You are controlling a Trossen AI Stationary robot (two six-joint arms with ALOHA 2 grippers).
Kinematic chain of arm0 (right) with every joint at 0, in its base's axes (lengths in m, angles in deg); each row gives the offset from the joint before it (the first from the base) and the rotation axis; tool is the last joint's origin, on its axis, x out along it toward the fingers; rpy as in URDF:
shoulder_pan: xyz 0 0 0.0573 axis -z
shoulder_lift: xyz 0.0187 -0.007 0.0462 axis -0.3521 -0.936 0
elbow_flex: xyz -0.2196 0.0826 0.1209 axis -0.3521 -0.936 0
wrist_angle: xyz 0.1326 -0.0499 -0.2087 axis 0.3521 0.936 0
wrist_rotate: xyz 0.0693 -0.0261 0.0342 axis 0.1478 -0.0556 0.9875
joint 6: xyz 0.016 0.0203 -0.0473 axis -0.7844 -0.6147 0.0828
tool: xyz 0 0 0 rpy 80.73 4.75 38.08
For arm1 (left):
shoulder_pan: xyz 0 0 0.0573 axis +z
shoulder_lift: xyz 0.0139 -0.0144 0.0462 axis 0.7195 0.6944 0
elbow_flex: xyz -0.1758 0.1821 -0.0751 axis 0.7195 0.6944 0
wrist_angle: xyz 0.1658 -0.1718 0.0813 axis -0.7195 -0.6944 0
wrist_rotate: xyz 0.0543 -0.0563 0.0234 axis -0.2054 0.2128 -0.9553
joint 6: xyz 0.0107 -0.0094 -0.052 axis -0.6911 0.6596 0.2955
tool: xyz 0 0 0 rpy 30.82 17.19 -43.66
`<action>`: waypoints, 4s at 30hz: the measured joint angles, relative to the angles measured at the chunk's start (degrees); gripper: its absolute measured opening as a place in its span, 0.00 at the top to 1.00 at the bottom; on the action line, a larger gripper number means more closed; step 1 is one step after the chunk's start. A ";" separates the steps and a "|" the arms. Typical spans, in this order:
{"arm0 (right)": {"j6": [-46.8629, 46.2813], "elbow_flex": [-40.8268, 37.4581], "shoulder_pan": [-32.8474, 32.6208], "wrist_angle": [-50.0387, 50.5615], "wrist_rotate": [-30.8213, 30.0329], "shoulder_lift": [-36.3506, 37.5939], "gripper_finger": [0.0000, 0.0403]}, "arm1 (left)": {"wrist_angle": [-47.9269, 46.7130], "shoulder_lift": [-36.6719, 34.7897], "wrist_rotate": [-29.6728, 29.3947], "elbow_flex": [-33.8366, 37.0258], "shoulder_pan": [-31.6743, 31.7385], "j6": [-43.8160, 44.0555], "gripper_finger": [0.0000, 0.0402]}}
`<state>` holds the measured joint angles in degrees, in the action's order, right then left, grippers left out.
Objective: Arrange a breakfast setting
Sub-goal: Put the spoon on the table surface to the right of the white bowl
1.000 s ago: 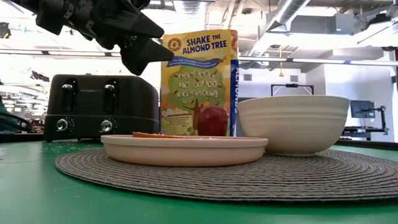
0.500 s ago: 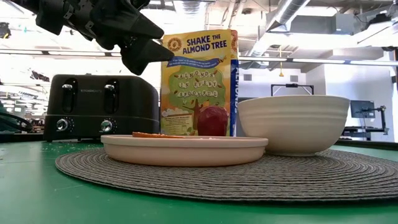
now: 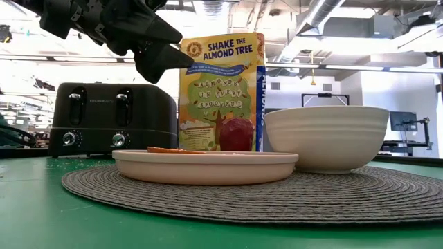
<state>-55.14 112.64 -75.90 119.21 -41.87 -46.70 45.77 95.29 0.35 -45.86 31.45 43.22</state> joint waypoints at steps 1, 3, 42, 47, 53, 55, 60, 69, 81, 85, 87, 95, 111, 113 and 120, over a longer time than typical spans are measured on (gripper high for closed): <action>-0.33 -0.01 0.01 0.08 0.00 0.55 0.91 | 0.00 0.00 0.00 0.00 0.00 0.00 0.47; -1.46 -0.02 0.04 -0.31 0.02 1.94 0.92 | 0.02 0.00 -0.01 0.00 0.00 0.00 0.47; 37.69 15.46 10.75 18.53 -33.62 15.73 0.91 | 3.92 0.00 -0.30 0.00 0.03 -2.99 0.47; 50.09 12.83 14.38 18.20 -40.78 15.07 0.91 | 4.97 0.00 -0.30 0.01 0.04 -1.70 0.47; 53.84 6.68 16.94 16.47 -48.01 15.48 0.91 | 5.13 0.00 -0.30 0.00 0.02 -0.33 0.47; 51.35 4.28 17.36 16.42 -48.11 15.62 0.91 | 5.55 0.00 -0.30 0.02 0.02 -0.05 0.47; 42.39 -1.43 17.81 16.73 -49.52 15.58 0.91 | 6.75 0.00 -0.30 0.02 0.02 0.05 0.47; 27.96 -10.13 17.81 20.25 -45.76 15.61 0.91 | 7.05 0.00 -0.56 0.00 0.00 -0.20 0.47; 24.54 -19.42 17.88 17.91 -36.49 11.04 0.91 | 7.03 0.00 -0.76 0.00 0.02 -0.24 0.47; 26.46 -21.39 17.92 14.72 -32.65 8.38 0.91 | 7.03 0.00 -0.75 0.01 0.00 -0.24 0.47; 27.48 -22.35 17.93 12.04 -31.21 6.79 0.91 | 7.02 0.00 -0.76 0.02 0.02 -0.24 0.47; 27.40 -22.86 18.29 5.42 -26.34 1.06 0.91 | 7.01 0.00 -0.74 0.01 0.01 -0.28 0.47; 20.31 -22.81 21.53 -4.58 -25.18 -9.15 0.91 | 6.95 0.00 -0.74 0.00 0.02 -0.42 0.47; 18.78 -22.81 21.51 -5.86 -25.18 -10.87 0.91 | 6.77 0.00 -0.74 0.00 0.01 -0.43 0.47; 15.53 -22.81 21.70 -8.73 -25.22 -14.26 0.91 | 6.68 0.00 -0.72 0.01 0.01 -0.42 0.47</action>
<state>-39.61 89.83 -54.20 110.48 -67.09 -60.97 52.46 95.29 -0.36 -45.86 31.46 42.80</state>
